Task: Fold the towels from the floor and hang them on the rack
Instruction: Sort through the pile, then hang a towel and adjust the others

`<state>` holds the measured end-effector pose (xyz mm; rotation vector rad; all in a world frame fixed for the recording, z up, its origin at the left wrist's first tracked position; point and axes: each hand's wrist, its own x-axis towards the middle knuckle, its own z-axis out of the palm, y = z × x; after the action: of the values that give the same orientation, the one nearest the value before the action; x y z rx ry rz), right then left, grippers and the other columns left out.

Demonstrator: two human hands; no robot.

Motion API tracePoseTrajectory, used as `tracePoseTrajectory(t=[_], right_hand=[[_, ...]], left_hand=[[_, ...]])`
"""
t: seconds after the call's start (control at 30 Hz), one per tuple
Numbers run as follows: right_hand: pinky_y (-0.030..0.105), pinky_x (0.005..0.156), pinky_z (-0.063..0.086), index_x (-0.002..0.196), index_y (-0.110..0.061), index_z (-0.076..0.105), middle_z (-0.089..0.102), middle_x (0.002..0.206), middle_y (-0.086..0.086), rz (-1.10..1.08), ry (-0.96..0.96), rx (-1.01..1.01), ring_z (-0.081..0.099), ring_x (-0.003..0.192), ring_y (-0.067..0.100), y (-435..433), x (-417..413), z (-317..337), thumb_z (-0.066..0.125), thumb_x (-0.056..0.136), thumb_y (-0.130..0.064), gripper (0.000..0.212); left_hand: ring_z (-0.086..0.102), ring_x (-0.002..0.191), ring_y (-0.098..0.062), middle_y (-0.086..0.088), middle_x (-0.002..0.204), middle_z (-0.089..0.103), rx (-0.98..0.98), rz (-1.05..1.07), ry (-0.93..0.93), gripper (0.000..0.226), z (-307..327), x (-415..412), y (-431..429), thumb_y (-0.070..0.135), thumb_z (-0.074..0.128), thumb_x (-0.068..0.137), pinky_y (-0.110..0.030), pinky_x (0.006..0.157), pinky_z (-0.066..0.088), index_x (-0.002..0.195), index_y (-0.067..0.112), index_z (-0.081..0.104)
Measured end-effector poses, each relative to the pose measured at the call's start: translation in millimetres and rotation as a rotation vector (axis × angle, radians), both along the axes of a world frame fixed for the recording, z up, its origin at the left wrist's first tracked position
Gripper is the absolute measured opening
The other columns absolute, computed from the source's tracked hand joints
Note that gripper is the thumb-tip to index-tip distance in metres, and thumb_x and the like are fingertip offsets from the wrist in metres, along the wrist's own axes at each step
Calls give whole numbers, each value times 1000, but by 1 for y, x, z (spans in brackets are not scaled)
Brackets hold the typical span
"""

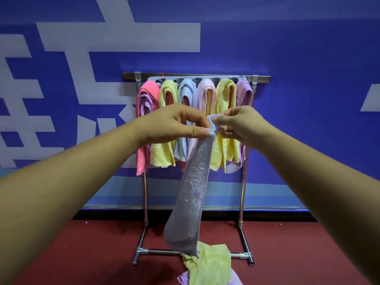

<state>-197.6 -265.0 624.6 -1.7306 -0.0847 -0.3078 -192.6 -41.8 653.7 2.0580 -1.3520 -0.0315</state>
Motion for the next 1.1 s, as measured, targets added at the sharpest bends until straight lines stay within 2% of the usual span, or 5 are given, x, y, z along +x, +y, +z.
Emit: tracePoseTrajectory(t=[0.3, 0.53, 0.87, 1.0, 1.1], right_hand=[[26, 63, 59, 93, 2, 64, 70, 81, 16, 163, 21, 254, 69, 66, 21, 23, -10, 3, 66, 89, 7, 7], [29, 69, 59, 92, 2, 68, 66, 89, 23, 184, -107, 103, 66, 73, 24, 34, -8, -5, 56, 92, 9, 14], [43, 88, 53, 103, 7, 71, 70, 101, 29, 175, -181, -135, 63, 87, 26, 39, -10, -17, 71, 90, -10, 22], [43, 88, 53, 95, 12, 67, 66, 94, 33, 132, -165, -33, 63, 86, 29, 35, -12, -15, 72, 88, -4, 19], [40, 81, 52, 81, 1, 66, 62, 81, 19, 103, -146, -18, 60, 80, 28, 30, -9, -18, 75, 82, -3, 10]], left_hand=[[68, 90, -16, 2, 85, 74, -209, 403, -123, 13, -9, 23, 2, 32, 71, 88, -39, 88, 54, 90, 21, 77], [67, 88, -10, 6, 87, 74, -188, 404, -83, 16, -14, 16, 1, 39, 71, 87, -24, 78, 52, 91, 24, 77], [68, 89, -11, 2, 87, 75, -234, 365, 53, 12, -20, 22, 4, 35, 70, 89, -44, 96, 53, 84, 25, 75], [54, 82, -38, -23, 85, 55, -13, 316, 26, 48, -17, 28, 13, 60, 66, 84, -43, 74, 44, 68, 15, 67], [48, 92, -16, -8, 99, 49, 115, 387, -114, 37, -16, 34, 22, 61, 70, 79, -33, 82, 36, 71, 24, 70]])
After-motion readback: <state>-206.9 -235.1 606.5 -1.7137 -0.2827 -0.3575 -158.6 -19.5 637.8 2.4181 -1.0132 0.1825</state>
